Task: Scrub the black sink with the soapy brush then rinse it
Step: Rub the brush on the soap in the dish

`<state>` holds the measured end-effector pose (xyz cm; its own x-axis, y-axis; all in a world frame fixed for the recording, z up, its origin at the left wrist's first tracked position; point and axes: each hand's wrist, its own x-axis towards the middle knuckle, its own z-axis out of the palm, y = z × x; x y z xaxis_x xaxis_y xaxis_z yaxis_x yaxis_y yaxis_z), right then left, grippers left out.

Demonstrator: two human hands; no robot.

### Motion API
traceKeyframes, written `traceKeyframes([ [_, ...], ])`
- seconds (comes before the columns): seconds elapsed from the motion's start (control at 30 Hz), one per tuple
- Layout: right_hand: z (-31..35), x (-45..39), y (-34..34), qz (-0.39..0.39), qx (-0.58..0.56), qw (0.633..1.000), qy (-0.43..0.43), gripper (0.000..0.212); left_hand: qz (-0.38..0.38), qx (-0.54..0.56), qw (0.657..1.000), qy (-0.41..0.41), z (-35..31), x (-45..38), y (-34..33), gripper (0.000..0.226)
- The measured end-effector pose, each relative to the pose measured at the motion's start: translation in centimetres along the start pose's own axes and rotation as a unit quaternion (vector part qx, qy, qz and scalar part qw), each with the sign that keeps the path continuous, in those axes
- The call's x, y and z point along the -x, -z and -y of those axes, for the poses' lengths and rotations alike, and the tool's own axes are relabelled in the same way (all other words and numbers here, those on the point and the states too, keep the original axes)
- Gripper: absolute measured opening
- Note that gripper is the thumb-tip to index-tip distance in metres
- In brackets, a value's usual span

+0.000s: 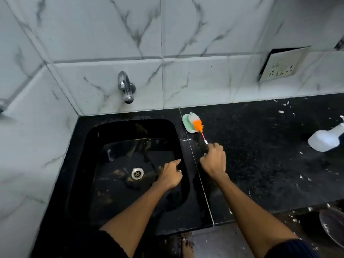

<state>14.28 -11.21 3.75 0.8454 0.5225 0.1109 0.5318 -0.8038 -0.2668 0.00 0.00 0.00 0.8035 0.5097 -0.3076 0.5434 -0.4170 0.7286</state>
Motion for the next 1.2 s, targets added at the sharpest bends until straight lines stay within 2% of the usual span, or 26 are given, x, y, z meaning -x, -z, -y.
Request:
traceKeyframes([
  [0.1,-1.7,-2.6,0.4,0.002,-0.007,0.999,-0.036,0.04,-0.009,0.023,0.999,0.02,-1.4,-1.0,-0.4,0.058],
  [0.23,-3.0,-5.6,-0.6,0.049,-0.007,0.998,-0.039,0.044,-0.047,0.054,0.996,0.062,-2.9,-2.5,-1.5,0.054],
  [0.43,-4.0,-6.7,-1.9,0.108,-0.032,0.994,-0.007,0.022,-0.084,0.079,0.988,0.101,-3.5,-3.4,-3.2,0.051],
  [0.53,-4.5,-6.6,-1.8,0.107,-0.075,0.991,-0.006,0.011,-0.096,0.087,0.985,0.115,-3.6,-3.6,-3.5,0.05],
  [0.7,-4.6,-6.5,-1.1,0.059,-0.031,0.996,0.053,0.014,-0.101,0.087,0.984,0.119,-3.1,-4.2,-3.7,0.049],
  [0.93,-3.1,-7.8,0.1,0.141,-0.009,0.989,0.032,0.018,-0.102,0.093,0.983,0.12,-2.7,-4.7,-3.8,0.049],
  [1.1,-2.0,-8.3,0.9,0.147,-0.008,0.989,0.014,0.023,-0.1,0.104,0.982,0.119,-2.4,-5.0,-3.8,0.049],
  [1.2,-1.7,-8.5,0.8,0.154,-0.024,0.988,-0.015,0.034,-0.097,0.105,0.982,0.121,-2.2,-5.1,-3.8,0.049],
])
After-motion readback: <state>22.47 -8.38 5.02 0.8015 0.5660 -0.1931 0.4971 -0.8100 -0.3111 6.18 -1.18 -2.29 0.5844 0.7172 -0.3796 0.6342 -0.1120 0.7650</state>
